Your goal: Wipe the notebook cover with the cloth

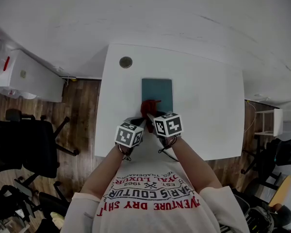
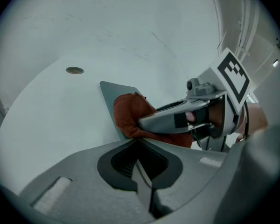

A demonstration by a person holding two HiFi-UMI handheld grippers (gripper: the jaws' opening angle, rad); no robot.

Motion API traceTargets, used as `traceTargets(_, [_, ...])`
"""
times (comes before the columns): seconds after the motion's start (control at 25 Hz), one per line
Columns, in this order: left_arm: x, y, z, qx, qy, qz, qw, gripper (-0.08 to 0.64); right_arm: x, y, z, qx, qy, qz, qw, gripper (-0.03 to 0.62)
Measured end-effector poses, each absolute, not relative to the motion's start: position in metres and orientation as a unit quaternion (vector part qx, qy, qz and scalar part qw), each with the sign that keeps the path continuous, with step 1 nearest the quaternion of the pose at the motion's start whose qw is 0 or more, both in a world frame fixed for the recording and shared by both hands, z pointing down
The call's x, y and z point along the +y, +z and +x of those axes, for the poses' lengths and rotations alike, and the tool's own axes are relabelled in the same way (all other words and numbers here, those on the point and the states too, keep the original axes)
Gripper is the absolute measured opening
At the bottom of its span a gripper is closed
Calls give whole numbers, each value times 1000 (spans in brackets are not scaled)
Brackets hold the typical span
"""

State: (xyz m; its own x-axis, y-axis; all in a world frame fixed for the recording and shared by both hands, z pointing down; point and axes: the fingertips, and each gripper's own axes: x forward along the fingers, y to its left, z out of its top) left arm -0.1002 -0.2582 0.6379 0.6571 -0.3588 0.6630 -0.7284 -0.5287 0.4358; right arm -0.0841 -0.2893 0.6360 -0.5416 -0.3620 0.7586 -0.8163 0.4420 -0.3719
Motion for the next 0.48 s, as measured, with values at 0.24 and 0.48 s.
traceTargets(0.24, [-261, 638, -100, -317, 260, 839, 359, 9, -292, 637, -80, -793, 376, 375, 298, 84])
traceTargets(0.48, [-262, 638, -100, -313, 261, 838, 362, 9, -292, 637, -57, -786, 379, 392, 290, 91])
